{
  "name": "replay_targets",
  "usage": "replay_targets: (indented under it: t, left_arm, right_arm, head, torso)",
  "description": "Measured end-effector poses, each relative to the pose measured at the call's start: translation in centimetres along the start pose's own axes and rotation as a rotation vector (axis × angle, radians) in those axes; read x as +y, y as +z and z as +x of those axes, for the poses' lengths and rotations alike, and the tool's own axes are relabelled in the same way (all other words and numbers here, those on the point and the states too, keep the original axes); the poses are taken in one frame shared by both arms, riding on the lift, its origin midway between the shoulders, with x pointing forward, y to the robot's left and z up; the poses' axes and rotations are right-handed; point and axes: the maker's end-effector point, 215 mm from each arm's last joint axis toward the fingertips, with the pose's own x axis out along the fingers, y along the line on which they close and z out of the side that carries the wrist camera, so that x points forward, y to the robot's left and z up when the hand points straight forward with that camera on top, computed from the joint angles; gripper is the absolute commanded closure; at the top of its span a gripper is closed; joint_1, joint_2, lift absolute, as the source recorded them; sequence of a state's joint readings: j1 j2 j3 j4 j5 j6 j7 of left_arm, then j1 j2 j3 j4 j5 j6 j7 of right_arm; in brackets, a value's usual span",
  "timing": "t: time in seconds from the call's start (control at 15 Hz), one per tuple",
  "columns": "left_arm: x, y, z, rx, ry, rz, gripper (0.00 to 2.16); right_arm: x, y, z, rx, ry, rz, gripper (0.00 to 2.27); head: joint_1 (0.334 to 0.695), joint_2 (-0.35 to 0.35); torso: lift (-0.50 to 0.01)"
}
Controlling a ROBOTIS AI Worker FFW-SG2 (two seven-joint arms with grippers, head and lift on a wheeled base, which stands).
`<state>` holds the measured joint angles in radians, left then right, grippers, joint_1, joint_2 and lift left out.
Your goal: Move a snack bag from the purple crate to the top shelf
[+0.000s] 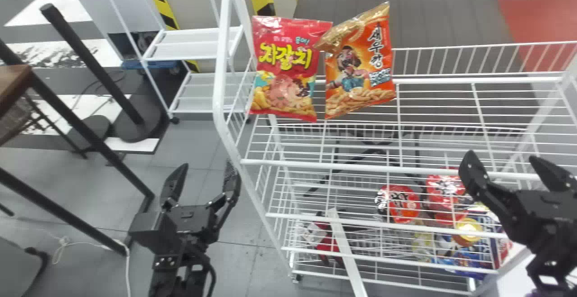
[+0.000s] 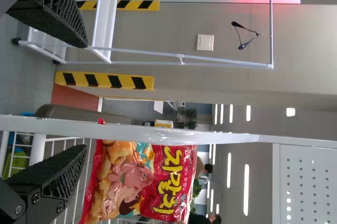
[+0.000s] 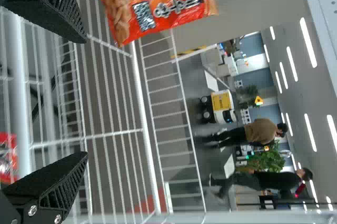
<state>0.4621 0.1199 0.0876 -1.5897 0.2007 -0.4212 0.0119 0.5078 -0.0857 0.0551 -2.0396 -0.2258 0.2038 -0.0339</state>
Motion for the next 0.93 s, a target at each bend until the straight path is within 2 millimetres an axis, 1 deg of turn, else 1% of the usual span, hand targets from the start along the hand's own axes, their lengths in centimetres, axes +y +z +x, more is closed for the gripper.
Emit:
replay_targets:
  t: [0.2, 0.33, 0.53, 0.67, 0.93]
  left_arm:
    - [0.6, -0.1, -0.8, 0.006, 0.017, -0.001, 0.15]
    - [0.5, -0.2, -1.3, 0.014, 0.024, -0.002, 0.15]
    - [-0.2, -0.3, -1.9, 0.033, 0.023, 0.032, 0.15]
    - [-0.6, -0.4, -2.2, 0.049, 0.017, 0.042, 0.15]
    - [-1.3, -0.7, -2.5, 0.07, 0.005, 0.057, 0.15]
  right_arm:
    - [-0.5, -0.7, -1.7, -0.018, 0.007, -0.047, 0.04]
    - [-0.6, -0.9, -2.2, -0.034, 0.005, -0.061, 0.04]
    - [0.7, -0.9, -3.0, -0.074, 0.037, -0.087, 0.04]
    - [2.1, 0.1, -3.9, -0.16, 0.078, -0.106, 0.04]
    - [3.4, 0.1, -4.9, -0.203, 0.098, -0.131, 0.04]
  head:
    - [0.695, 0.172]
    - [0.695, 0.172]
    - [0.695, 0.182]
    - [0.695, 0.191]
    - [0.695, 0.202]
  torso:
    - [0.0]
    - [0.0]
    - [0.0]
    - [0.0]
    - [0.0]
